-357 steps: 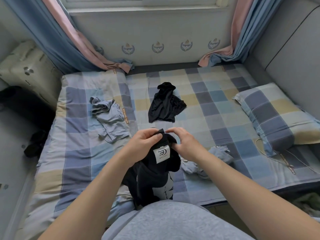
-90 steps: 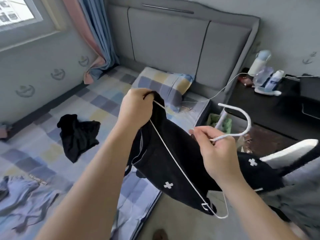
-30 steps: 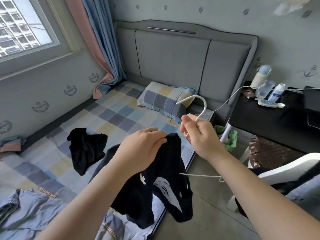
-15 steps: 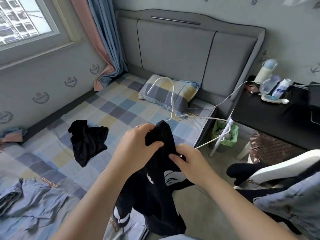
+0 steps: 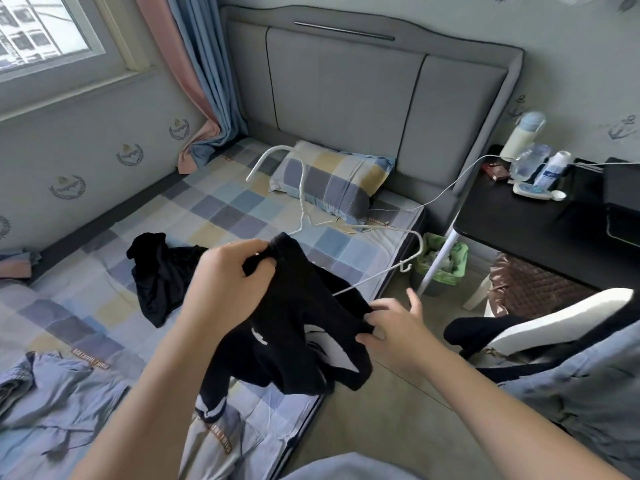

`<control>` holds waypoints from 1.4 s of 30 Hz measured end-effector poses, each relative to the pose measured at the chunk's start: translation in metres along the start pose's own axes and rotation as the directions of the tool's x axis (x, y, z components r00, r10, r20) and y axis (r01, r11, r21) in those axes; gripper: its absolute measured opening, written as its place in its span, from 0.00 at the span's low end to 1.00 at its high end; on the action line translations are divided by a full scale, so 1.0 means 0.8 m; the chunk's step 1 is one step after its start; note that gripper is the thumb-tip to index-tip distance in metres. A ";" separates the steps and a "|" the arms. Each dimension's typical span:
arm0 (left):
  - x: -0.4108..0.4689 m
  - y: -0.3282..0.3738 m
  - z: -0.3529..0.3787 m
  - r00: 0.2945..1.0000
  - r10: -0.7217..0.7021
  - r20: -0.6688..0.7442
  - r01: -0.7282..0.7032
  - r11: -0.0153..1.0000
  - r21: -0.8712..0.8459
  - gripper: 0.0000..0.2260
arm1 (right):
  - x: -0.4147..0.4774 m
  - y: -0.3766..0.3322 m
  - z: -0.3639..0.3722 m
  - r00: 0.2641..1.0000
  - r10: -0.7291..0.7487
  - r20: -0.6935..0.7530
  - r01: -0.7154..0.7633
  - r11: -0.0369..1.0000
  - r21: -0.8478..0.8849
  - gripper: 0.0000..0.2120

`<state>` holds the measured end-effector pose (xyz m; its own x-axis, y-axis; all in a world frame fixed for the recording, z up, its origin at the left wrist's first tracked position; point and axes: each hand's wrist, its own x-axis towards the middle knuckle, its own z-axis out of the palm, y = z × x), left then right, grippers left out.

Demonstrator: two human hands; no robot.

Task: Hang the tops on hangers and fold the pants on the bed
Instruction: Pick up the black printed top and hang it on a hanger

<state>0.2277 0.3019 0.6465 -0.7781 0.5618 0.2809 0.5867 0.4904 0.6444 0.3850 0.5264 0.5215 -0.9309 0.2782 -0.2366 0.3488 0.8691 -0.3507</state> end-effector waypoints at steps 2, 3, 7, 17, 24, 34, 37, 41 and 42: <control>0.001 -0.009 -0.007 0.999 -0.028 0.036 0.029 0.999 -0.031 0.10 | 0.001 0.021 0.003 0.997 -0.004 -0.073 0.000 0.998 -0.060 0.11; 0.000 -0.013 -0.009 0.998 -0.034 0.057 0.037 0.998 -0.048 0.12 | 0.002 0.029 0.002 0.995 -0.002 -0.103 -0.005 0.998 -0.065 0.09; -0.007 -0.024 -0.015 0.991 -0.047 0.127 0.057 0.996 -0.074 0.14 | 0.010 0.052 -0.006 0.984 0.019 -0.180 -0.027 0.999 -0.044 0.04; -0.013 -0.051 -0.029 0.969 -0.106 0.224 0.094 0.993 0.066 0.10 | 0.010 0.051 -0.074 0.963 0.052 -0.264 0.023 0.961 0.274 0.03; -0.012 -0.006 0.002 0.942 -0.035 0.334 -0.001 0.994 0.106 0.08 | 0.000 -0.041 -0.116 0.965 -0.153 -0.211 0.223 0.906 0.361 0.11; -0.027 -0.006 0.026 0.946 0.292 0.140 -0.319 0.913 0.255 0.20 | -0.018 -0.061 -0.122 0.933 -0.166 -0.320 0.349 0.641 0.684 0.08; -0.036 -0.025 0.032 0.937 0.323 -0.132 -0.284 0.926 0.250 0.17 | -0.025 -0.048 -0.132 0.936 -0.142 -0.323 0.332 0.665 0.670 0.12; -0.042 -0.035 0.036 0.897 0.331 -0.294 -0.302 0.943 0.142 0.13 | -0.030 -0.032 -0.141 0.930 -0.052 -0.365 0.290 0.714 0.638 0.17; -0.042 -0.035 0.036 0.897 0.336 -0.287 -0.317 0.942 0.111 0.13 | -0.031 -0.029 -0.140 0.931 -0.029 -0.365 0.274 0.715 0.643 0.17</control>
<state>0.2439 0.2890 0.5986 -0.5654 0.4778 0.6723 0.8242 0.3580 0.4388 0.3877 0.5449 0.6373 -0.9158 0.3830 0.1207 0.0635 0.4348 -0.8983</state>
